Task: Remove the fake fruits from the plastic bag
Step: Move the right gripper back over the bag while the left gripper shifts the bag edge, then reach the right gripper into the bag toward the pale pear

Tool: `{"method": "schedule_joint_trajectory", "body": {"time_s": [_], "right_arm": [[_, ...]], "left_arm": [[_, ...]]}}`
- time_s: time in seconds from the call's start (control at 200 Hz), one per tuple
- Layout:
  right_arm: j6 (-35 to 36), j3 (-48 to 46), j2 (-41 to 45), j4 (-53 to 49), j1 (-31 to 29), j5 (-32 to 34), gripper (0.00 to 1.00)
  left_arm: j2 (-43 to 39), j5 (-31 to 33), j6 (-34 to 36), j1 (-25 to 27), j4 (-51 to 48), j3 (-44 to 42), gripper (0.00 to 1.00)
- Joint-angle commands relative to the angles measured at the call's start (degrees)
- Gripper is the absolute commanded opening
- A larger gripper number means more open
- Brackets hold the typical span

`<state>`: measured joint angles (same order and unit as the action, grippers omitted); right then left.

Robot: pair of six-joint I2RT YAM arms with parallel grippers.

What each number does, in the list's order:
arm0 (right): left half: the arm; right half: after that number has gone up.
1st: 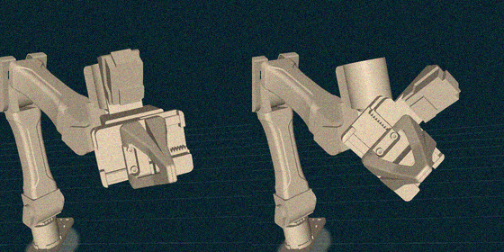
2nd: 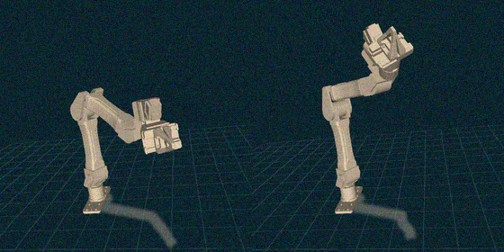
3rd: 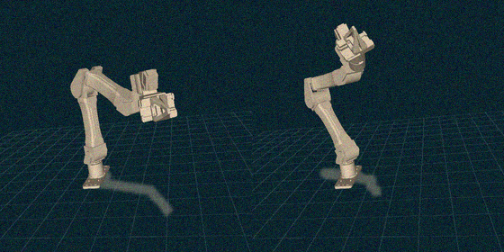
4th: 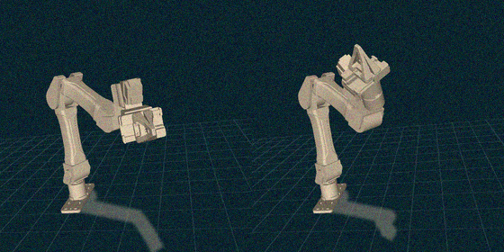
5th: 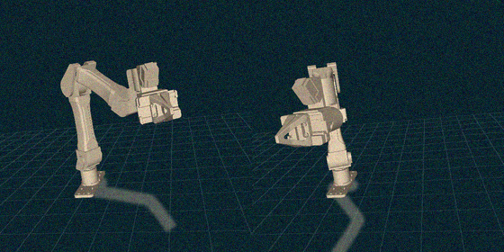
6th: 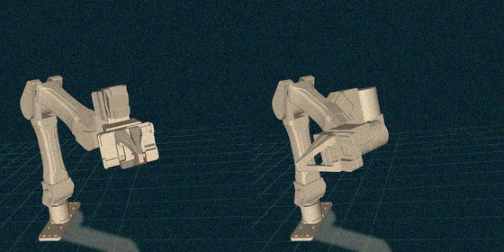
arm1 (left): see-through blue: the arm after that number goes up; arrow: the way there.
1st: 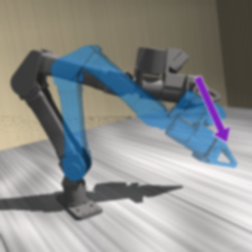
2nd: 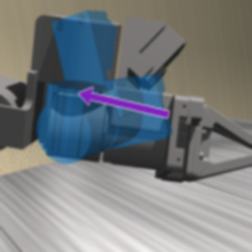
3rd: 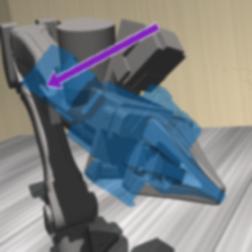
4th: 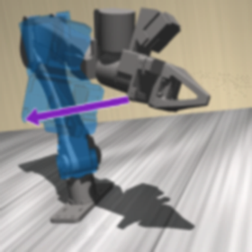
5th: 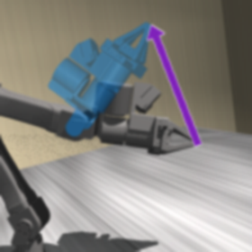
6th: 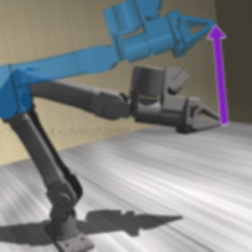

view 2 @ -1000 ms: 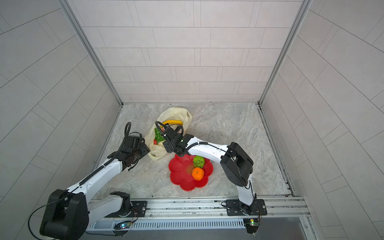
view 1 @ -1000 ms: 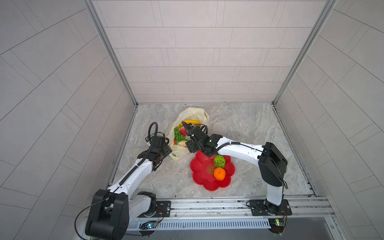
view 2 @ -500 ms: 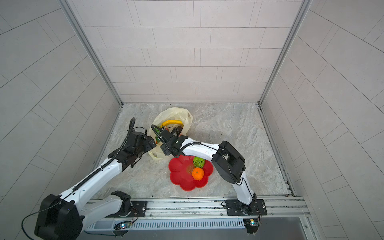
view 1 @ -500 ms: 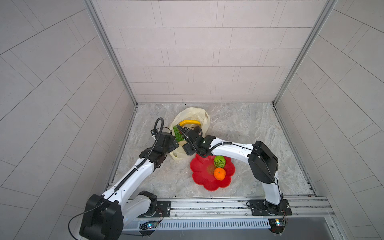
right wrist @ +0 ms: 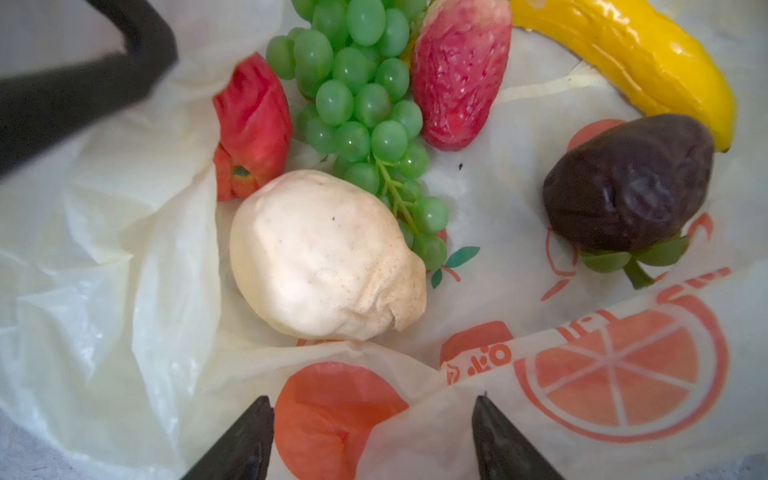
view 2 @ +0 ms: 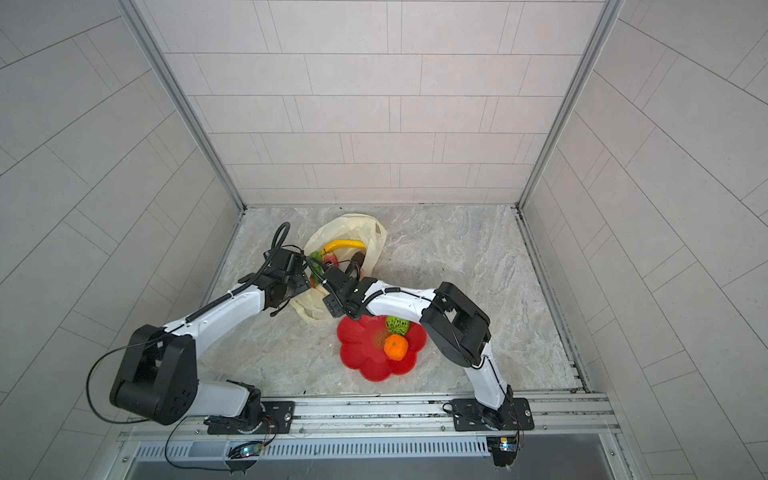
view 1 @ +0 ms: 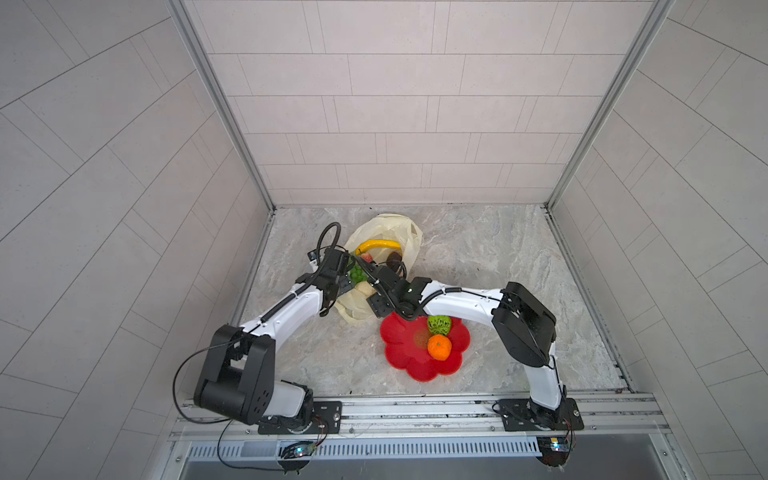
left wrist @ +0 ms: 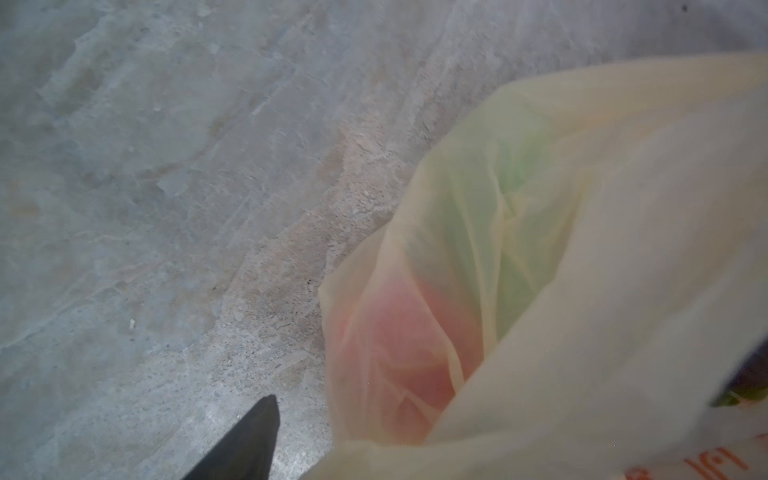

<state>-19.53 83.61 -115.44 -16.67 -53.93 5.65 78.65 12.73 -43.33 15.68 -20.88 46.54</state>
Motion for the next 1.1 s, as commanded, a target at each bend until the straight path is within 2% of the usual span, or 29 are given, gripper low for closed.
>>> {"method": "schedule_joint_trajectory", "body": {"time_s": [0.0, 0.15, 0.26, 0.33, 0.485, 0.801, 1.096], "right_arm": [[0.92, 0.05, 0.27, 0.98, 0.8, 0.54, 0.74], [2.21, 1.08, -1.0, 0.06, 1.1, 0.86, 0.74], [2.62, 1.29, -1.36, -0.3, 1.11, 0.99, 0.74], [2.86, 1.29, -1.41, -0.38, 1.11, 1.21, 0.74], [3.65, 1.89, -1.22, -1.16, 1.11, 1.19, 0.74], [3.32, 4.78, 2.59, -4.49, 1.15, -0.23, 0.76], [0.06, 16.4, -4.77, -11.35, 1.53, -2.59, 0.75]], "left_arm": [[-5.47, 1.59, -0.4, -0.65, -0.08, -3.9, 0.6], [-10.82, 0.27, -1.45, -2.33, 3.21, -10.09, 0.35], [-11.75, -3.48, -1.84, -6.43, 4.27, -12.87, 0.23], [-12.04, -6.2, -1.84, -8.38, 5.82, -14.63, 0.21], [-9.78, -8.76, -1.54, -8.74, 7.15, -14.93, 0.15], [-6.16, -9.39, -2.28, -8.78, 7.48, -14.52, 0.12], [-5.11, -8.67, -2.37, -8.83, 7.57, -14.29, 0.1]]}}
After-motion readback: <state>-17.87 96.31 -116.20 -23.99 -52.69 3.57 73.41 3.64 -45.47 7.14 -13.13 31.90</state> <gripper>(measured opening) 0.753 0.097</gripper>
